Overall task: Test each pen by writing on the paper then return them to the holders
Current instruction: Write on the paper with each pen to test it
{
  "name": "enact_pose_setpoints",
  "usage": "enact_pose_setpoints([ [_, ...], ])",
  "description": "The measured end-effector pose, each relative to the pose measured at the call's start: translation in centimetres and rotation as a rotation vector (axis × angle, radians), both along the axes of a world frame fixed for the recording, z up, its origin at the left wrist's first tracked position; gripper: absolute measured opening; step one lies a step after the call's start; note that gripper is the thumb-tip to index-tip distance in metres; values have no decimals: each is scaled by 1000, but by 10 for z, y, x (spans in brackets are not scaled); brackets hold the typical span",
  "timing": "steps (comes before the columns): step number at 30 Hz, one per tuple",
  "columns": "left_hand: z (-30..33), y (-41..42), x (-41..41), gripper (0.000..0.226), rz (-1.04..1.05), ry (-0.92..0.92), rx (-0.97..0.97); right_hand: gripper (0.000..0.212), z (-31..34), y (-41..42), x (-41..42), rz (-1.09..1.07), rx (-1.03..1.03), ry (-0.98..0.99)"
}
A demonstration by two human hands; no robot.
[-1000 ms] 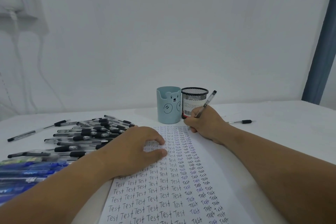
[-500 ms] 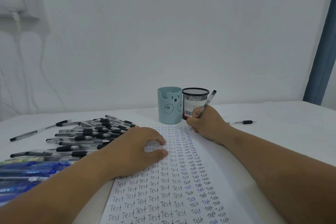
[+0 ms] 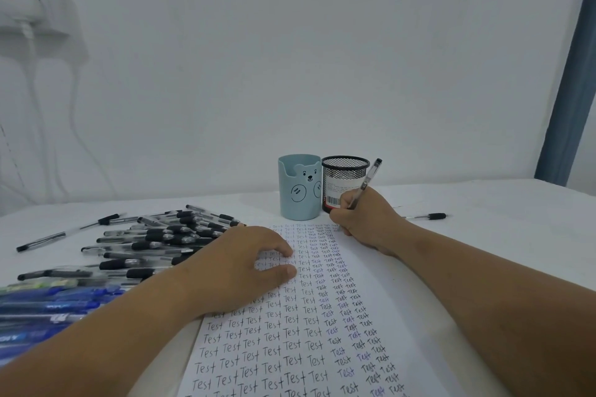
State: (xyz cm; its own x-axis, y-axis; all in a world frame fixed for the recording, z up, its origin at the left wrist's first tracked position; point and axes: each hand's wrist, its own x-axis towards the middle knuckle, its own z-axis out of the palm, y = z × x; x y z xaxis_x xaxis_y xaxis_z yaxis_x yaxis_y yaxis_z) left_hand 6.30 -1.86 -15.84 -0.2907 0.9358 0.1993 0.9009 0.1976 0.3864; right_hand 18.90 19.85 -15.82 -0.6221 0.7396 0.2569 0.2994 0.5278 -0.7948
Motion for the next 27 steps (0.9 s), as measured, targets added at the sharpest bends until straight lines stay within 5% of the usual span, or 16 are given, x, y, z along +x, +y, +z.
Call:
enact_pose_setpoints([
  [27, -2, 0, -2, 37, -6, -11, 13, 27, 0, 1, -1, -25, 22, 5],
])
